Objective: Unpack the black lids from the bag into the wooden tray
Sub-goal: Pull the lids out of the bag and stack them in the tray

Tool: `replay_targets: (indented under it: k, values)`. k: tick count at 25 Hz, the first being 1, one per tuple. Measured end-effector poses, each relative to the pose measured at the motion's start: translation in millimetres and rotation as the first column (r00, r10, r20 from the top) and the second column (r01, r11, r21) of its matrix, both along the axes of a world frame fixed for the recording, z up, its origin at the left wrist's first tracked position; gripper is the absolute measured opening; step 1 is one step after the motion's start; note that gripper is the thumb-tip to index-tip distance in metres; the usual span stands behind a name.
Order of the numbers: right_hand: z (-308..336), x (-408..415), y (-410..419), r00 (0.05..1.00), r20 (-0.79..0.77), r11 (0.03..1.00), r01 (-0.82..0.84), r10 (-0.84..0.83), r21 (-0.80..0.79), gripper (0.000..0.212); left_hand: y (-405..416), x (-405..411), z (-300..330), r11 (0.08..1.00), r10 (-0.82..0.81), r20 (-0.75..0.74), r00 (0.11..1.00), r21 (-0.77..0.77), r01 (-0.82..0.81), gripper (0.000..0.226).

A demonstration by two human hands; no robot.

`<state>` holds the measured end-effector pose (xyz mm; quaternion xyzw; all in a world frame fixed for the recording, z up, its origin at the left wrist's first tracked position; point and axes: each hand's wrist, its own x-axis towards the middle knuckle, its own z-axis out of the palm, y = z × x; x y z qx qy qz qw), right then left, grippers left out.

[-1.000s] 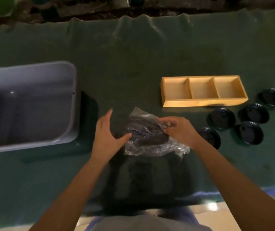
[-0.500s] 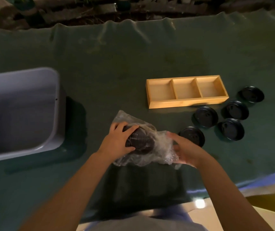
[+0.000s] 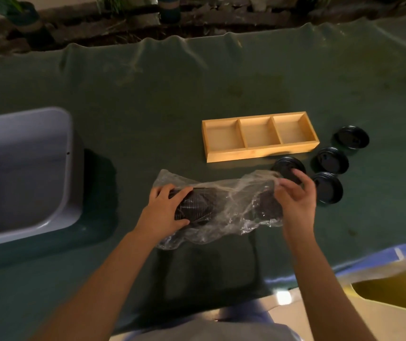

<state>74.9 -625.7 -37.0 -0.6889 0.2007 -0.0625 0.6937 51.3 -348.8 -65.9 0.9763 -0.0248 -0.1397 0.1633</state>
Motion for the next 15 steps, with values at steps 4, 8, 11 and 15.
replay_targets:
  k: [4, 8, 11, 15]
  values:
    - [-7, 0, -11, 0.884, -0.394, 0.967, -0.207, 0.250, 0.149, 0.042, -3, -3, -1, 1.000, 0.026, -0.001, 1.000, 0.010, -0.026, 0.085]
    - [13, 18, -19, 0.843, -0.184, 0.858, -0.468, 0.505, 0.210, 0.025, -4, 0, -2, 0.998, 0.059, -0.012, 0.998, -0.005, -0.059, 0.085]
    - [29, 15, -17, 0.798, 0.086, 0.565, -0.494, 0.597, 0.661, 0.038, -4, 1, -1, 0.996, 0.087, -0.037, 0.996, -0.026, -0.088, 0.085]
    - [9, 13, 8, 0.650, -0.285, 0.708, -0.618, 0.704, 0.340, 0.035, -4, 0, -1, 0.996, 0.087, -0.043, 0.995, -0.031, -0.089, 0.086]
